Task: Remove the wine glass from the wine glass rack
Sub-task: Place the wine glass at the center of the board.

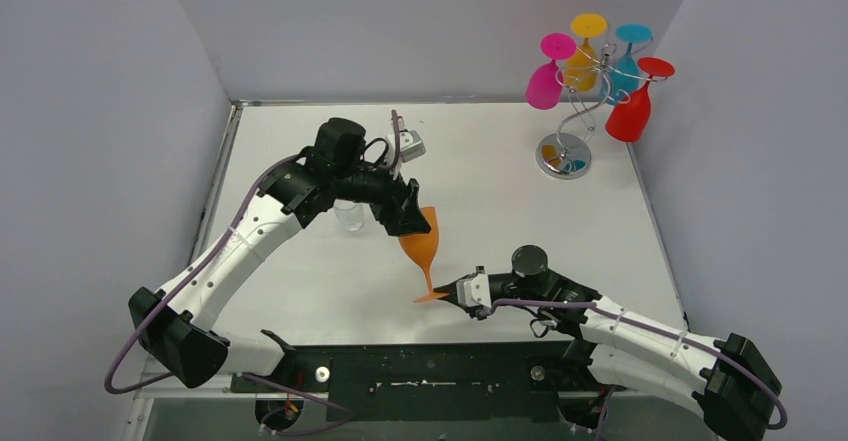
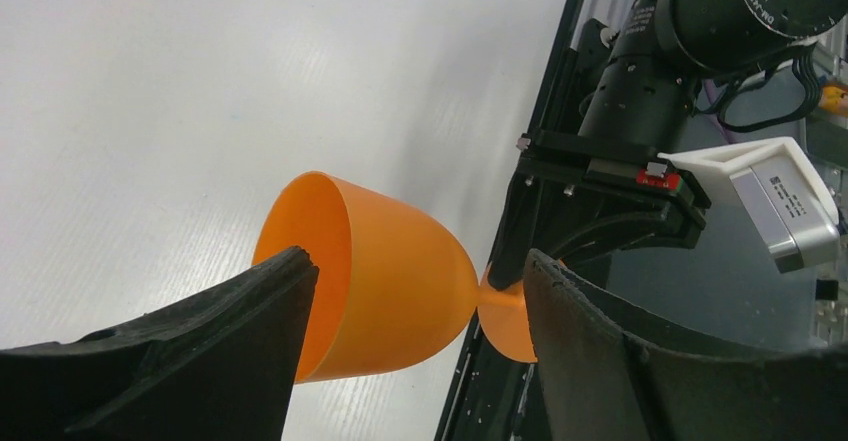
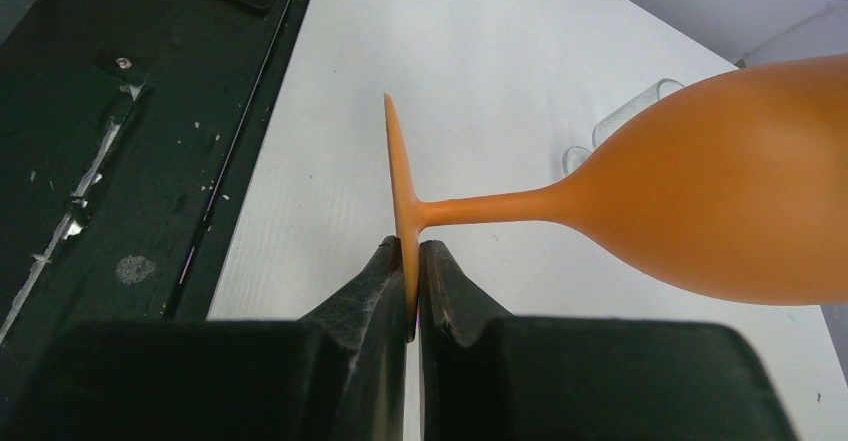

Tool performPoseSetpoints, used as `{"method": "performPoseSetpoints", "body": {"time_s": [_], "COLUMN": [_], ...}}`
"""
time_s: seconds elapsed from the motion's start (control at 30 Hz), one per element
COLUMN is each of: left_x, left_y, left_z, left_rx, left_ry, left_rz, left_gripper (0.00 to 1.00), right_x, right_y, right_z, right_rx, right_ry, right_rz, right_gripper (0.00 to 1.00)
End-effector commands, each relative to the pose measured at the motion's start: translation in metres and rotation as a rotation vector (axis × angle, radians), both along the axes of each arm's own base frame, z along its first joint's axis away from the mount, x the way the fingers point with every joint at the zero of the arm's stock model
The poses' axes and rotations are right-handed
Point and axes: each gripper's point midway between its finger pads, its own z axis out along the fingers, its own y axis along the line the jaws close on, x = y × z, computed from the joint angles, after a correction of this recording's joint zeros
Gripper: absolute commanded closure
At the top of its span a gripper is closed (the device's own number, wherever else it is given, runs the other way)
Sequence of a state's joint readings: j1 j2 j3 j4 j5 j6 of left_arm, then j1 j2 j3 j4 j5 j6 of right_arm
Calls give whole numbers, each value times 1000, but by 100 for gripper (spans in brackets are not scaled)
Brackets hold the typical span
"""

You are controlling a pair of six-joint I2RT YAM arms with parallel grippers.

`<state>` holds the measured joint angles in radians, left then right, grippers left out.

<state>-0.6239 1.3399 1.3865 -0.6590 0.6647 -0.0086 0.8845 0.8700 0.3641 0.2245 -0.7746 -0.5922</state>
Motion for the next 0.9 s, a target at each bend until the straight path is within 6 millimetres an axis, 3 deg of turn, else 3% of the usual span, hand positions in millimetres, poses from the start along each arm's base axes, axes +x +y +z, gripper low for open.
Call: {"method": "performPoseSetpoints", "body": {"time_s": [0.0,0.13,0.3,0.43,0.67,0.77,0.87], "left_x": [-20,-22,-33,-44,-66,-71,-81], "left_y": [0,3,3,4,4,6,8], "left_z": [6,-2,3,5,18,24,29], "left_rx": [-19,-8,-36,-53,-113,-130,-157], "left_ry": [6,11,8,9,20,6,19], "left_rz": [-126,-119,-176,-244,-357,-374,-411], "left_gripper": [27,36,38,39,52,60,76], "right_x": [-2,-2,-4,-17,-26,-26,-23], "right_y": [8,9,8,7,5,3,2], "right_z": [35,45,44,52,46,42,39], "right_rx": [93,141,144,192,168,148,126], "right_ry": [-120,-140,-154,-172,-148,-140,-131], "right_rz": [55,52,65,128,174,172,154], "right_gripper": [100,100,100,100,100,100,100]}}
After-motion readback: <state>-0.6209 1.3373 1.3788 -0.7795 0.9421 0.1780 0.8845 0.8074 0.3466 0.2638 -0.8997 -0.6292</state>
